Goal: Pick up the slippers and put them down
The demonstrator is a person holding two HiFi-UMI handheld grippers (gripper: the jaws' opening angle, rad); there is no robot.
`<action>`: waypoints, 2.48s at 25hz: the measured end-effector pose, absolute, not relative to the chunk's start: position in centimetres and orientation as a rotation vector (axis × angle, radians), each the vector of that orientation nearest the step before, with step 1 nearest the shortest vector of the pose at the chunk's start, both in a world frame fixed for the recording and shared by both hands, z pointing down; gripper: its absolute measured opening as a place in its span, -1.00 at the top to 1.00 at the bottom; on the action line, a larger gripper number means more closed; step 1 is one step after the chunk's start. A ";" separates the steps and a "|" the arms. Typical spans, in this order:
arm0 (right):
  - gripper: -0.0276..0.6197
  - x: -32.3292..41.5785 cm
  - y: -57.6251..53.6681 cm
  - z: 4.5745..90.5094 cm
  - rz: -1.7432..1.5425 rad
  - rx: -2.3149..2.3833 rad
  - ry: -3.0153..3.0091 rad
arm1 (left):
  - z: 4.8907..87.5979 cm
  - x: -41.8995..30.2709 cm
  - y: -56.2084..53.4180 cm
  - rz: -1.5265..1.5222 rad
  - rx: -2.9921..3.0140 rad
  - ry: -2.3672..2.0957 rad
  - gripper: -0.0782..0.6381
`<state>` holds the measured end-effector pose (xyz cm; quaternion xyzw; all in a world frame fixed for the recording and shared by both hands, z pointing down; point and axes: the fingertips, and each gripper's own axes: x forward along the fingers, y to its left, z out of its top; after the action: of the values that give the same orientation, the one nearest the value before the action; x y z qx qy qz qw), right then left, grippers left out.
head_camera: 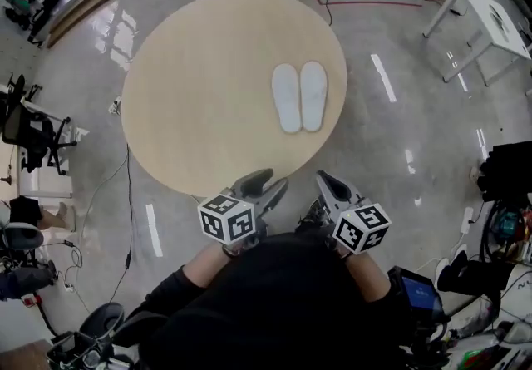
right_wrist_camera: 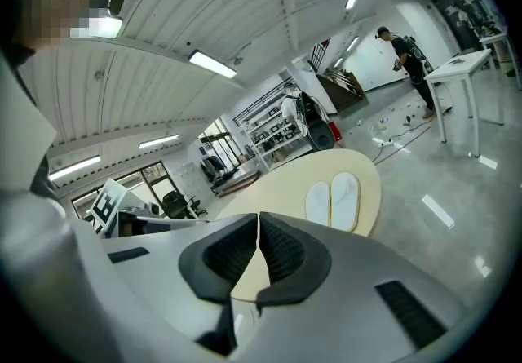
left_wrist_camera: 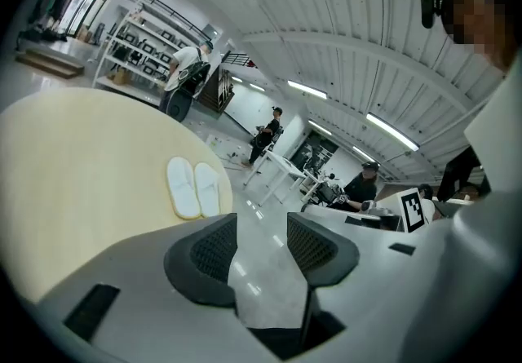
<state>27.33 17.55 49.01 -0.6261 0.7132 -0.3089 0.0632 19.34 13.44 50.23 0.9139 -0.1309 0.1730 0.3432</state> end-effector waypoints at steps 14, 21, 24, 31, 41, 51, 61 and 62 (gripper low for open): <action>0.85 36.3 12.5 50.4 -1.017 -1.843 2.105 | 50.3 23.4 7.4 0.389 2.287 -0.596 0.20; 0.84 39.3 6.3 52.0 -1.040 -1.931 2.061 | 52.5 25.2 0.1 0.371 2.274 -0.600 0.20; 0.58 40.7 3.9 53.0 -1.104 -1.977 2.032 | 53.7 27.0 -3.1 0.383 2.266 -0.573 0.20; 0.52 45.1 -2.7 57.5 -1.224 -2.114 1.979 | 57.5 30.2 -10.0 0.448 2.221 -0.536 0.20; 0.52 46.5 -9.3 63.1 -1.355 -2.117 1.916 | 63.9 34.1 -15.5 0.564 2.143 -0.506 0.20; 0.52 47.6 -11.5 67.1 -1.470 -2.078 1.917 | 68.7 36.9 -16.3 0.672 2.052 -0.489 0.20; 0.53 47.8 -11.8 70.7 -1.601 -2.050 1.901 | 71.6 38.4 -16.3 0.710 2.014 -0.504 0.29; 0.53 48.0 -11.5 71.1 -1.624 -2.043 1.891 | 71.8 38.6 -16.0 0.712 2.010 -0.505 0.33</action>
<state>47.99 -11.51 71.10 -0.6335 0.5862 -0.5034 -0.0408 38.60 -15.98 71.81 0.8157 -0.2048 0.2889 0.4575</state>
